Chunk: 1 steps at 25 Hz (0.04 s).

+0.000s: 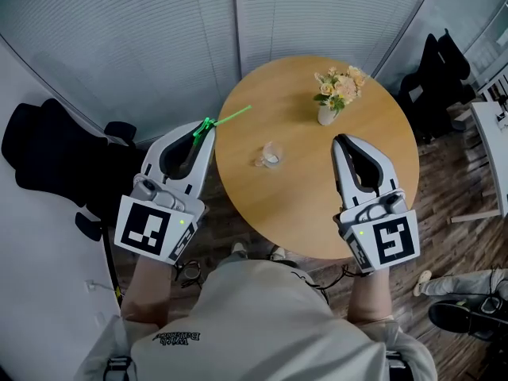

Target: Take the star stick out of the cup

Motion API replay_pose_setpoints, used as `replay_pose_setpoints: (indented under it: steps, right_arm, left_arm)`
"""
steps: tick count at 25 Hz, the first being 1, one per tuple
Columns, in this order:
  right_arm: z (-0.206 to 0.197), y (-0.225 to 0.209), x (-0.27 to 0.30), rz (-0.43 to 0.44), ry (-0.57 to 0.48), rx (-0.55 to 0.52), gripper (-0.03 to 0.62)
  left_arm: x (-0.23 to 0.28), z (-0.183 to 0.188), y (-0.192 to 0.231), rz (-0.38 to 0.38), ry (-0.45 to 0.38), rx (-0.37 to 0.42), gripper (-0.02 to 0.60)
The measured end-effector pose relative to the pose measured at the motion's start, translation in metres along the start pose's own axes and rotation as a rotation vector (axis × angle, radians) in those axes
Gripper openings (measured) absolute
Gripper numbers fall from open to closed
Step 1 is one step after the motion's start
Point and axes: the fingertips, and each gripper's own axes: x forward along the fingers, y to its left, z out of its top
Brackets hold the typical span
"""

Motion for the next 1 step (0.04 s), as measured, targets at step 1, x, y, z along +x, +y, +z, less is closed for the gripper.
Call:
replay_pose_setpoints:
  steps: [1]
  right_arm:
    - [-0.0012, 0.0005, 0.0004, 0.001, -0.001, 0.001, 0.037]
  left_arm:
    - [-0.0006, -0.0004, 0.0005, -0.001, 0.001, -0.005, 0.034]
